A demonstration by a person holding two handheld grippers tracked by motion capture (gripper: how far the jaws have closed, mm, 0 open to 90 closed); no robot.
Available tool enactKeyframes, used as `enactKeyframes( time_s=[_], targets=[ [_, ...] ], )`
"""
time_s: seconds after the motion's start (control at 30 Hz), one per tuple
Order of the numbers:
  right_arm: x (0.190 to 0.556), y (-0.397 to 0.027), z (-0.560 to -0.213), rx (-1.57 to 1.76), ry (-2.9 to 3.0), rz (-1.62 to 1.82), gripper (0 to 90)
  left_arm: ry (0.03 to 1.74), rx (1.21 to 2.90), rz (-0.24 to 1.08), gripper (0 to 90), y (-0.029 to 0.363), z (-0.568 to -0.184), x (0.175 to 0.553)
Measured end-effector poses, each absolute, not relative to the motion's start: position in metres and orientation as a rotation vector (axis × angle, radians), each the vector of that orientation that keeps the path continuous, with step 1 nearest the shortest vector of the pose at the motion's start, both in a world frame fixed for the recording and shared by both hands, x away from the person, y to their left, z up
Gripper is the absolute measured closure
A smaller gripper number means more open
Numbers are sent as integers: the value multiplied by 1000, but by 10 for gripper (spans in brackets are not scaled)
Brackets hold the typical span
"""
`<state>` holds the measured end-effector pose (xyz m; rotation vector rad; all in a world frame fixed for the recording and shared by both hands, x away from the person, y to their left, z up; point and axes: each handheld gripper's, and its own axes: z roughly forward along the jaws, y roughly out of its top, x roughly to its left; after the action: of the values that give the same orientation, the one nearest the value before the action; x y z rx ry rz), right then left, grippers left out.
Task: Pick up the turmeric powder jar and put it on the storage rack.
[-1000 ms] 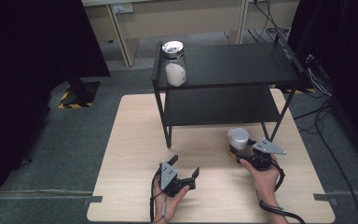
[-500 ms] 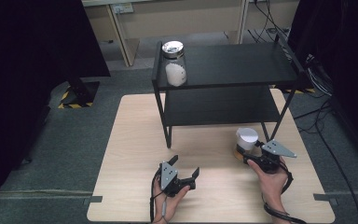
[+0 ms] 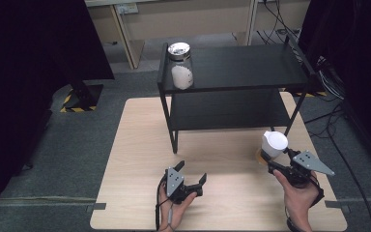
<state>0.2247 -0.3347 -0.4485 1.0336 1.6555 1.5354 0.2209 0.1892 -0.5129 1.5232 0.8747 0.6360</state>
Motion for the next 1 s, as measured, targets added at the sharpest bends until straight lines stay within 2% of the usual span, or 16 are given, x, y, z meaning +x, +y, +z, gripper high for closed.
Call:
enactKeyframes(
  time_s=[0.43,1.0],
  targets=[
    [209,-344,-415,976,1573,1527,306,877,1526,637,53,189,-512,221],
    [207,-336,-375,920,1508,1540,306,878,1525,638,53,189,-512,221]
  ],
)
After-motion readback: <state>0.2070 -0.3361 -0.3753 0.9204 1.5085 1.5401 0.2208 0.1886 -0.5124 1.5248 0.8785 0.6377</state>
